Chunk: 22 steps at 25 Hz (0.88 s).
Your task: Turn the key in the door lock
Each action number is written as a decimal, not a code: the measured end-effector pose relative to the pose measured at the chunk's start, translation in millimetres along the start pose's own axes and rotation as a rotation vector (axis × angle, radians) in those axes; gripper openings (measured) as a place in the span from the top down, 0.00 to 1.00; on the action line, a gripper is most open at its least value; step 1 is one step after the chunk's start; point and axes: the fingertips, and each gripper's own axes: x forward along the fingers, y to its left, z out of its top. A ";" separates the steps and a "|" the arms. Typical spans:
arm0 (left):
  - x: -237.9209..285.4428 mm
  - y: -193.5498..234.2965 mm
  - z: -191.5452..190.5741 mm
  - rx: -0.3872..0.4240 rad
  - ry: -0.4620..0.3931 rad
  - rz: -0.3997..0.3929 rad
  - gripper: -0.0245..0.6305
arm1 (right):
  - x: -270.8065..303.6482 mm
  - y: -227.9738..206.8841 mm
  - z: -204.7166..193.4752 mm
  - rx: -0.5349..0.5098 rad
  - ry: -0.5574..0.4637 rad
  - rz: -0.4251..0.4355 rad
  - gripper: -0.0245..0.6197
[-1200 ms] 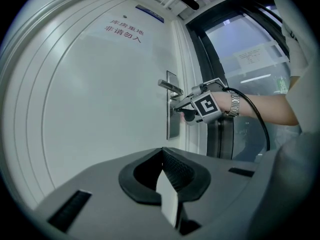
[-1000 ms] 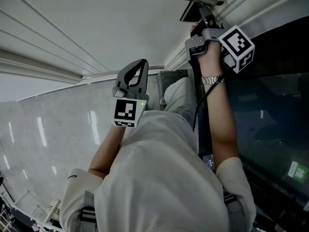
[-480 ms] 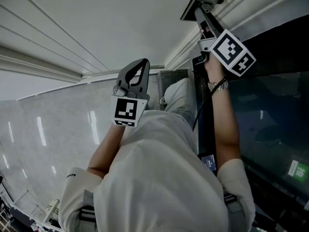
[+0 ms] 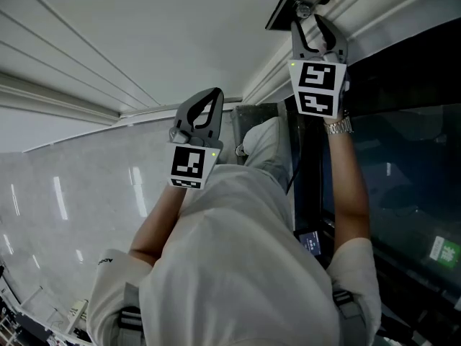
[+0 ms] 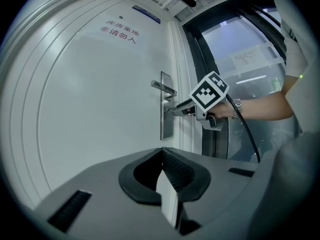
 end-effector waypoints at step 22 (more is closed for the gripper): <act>5.5 9.9 -0.8 -0.010 0.008 0.021 0.95 | 18.5 2.9 10.1 -0.500 0.028 -0.127 0.77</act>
